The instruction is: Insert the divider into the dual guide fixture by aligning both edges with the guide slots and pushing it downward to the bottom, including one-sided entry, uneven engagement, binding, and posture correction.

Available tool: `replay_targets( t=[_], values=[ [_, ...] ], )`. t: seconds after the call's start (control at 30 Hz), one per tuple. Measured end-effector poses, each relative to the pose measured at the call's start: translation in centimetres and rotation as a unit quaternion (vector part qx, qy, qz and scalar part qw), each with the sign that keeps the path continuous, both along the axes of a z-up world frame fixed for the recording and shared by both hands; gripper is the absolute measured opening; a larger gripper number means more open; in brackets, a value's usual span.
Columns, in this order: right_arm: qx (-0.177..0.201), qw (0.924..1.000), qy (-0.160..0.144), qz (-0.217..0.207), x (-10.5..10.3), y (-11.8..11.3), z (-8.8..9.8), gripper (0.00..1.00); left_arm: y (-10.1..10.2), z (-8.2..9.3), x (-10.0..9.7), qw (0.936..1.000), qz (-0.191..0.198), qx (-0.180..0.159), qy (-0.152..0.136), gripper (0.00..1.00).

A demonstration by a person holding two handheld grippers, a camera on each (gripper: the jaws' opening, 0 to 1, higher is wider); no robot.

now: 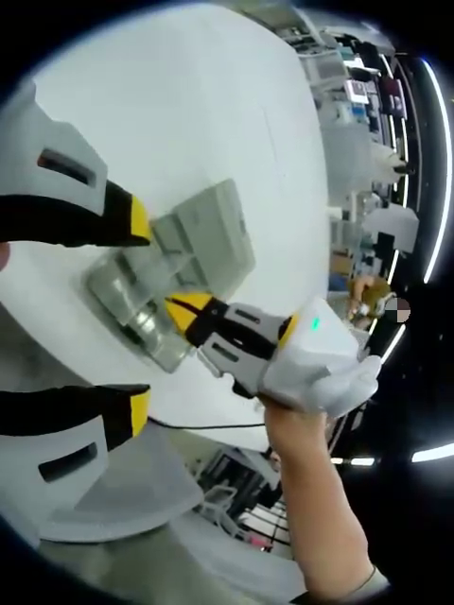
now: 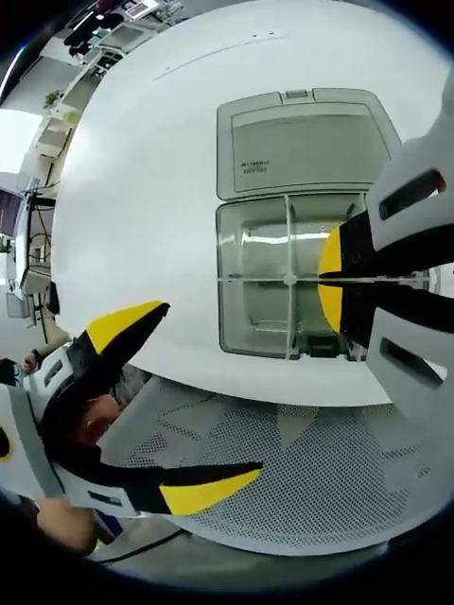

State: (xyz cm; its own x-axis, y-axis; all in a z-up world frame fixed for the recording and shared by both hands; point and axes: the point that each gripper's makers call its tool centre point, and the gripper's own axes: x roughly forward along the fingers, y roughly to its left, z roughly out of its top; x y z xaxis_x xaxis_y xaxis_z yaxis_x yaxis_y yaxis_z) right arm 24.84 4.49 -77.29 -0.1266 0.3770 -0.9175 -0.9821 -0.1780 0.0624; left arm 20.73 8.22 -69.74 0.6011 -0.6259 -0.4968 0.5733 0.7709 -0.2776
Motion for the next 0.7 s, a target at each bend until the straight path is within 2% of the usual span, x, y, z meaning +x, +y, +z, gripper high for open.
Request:
replay_targets(
  t=[0.7],
  values=[
    [0.002,0.9999,-0.006,0.010,-0.11,0.18,-0.30,0.00,0.02,0.15,-0.01,1.0000,0.001,0.000,-0.002,0.57]
  ],
)
